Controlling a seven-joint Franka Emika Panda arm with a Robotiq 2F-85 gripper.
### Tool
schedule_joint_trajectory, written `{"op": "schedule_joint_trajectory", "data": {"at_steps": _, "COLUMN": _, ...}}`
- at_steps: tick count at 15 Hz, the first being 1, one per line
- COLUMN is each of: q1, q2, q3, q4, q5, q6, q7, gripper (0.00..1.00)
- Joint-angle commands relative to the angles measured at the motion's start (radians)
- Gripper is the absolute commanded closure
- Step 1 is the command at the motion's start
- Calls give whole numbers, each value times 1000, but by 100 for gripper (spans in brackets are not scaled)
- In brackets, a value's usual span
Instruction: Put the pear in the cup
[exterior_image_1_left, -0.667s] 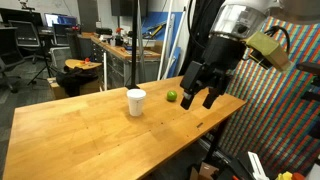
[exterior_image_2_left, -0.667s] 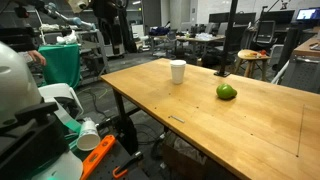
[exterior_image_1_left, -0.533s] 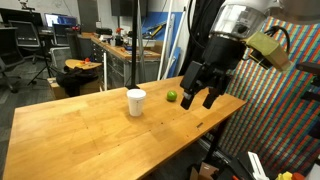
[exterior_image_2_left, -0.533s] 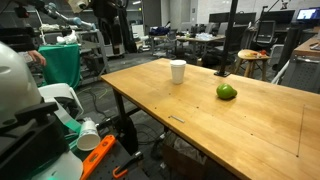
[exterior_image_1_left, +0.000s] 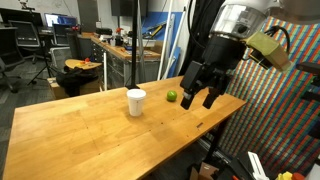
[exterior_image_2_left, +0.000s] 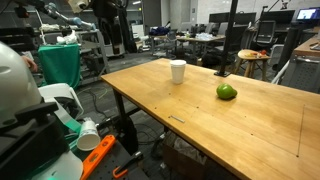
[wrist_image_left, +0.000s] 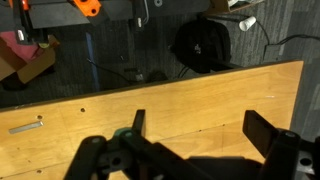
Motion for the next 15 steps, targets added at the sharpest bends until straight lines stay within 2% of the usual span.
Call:
{"op": "schedule_joint_trajectory", "data": {"at_steps": 1, "q1": -14, "q2": 0, "q3": 11, "q4": 3, "q5": 9, "q6": -6, "q7": -9, "gripper": 0}}
{"op": "schedule_joint_trajectory", "data": {"at_steps": 3, "q1": -14, "q2": 0, "q3": 11, "q4": 3, "q5": 9, "q6": -6, "q7": -9, "gripper": 0}}
{"op": "schedule_joint_trajectory", "data": {"at_steps": 6, "q1": -106, "q2": 110, "q3": 12, "q4": 78, "q5": -11, "q6": 54, "q7": 86, "gripper": 0}}
{"op": "schedule_joint_trajectory", "data": {"at_steps": 11, "q1": -218, "q2": 331, "q3": 26, "q4": 269, "q5": -92, "q6": 129, "q7": 172, "gripper": 0}}
{"op": "schedule_joint_trajectory", "data": {"at_steps": 15, "q1": -246, "q2": 518, "q3": 42, "q4": 421, "q5": -167, "q6": 130, "q7": 266, "gripper": 0}}
